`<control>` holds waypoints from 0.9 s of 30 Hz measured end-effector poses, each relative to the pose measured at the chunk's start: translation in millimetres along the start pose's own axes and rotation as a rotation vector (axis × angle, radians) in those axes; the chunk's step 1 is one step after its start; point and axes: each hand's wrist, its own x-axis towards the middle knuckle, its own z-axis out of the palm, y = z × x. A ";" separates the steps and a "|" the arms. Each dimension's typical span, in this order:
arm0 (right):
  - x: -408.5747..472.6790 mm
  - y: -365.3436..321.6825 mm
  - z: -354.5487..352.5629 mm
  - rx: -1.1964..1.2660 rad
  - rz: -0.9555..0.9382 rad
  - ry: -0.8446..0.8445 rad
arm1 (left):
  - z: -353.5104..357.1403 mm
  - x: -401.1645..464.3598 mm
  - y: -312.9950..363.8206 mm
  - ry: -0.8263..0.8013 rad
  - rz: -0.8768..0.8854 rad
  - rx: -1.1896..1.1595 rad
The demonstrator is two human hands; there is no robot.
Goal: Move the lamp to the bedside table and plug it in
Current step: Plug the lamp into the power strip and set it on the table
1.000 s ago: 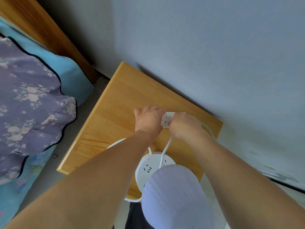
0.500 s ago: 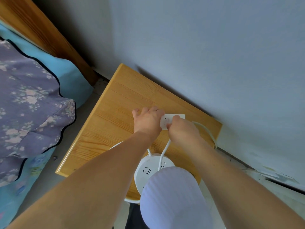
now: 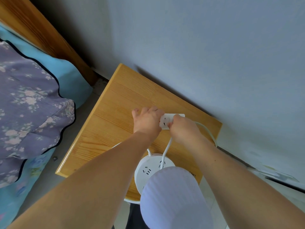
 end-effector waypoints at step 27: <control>0.8 -9.7 7.6 0.004 0.058 0.029 | 0.8 3.4 -1.8 -0.003 0.014 -0.014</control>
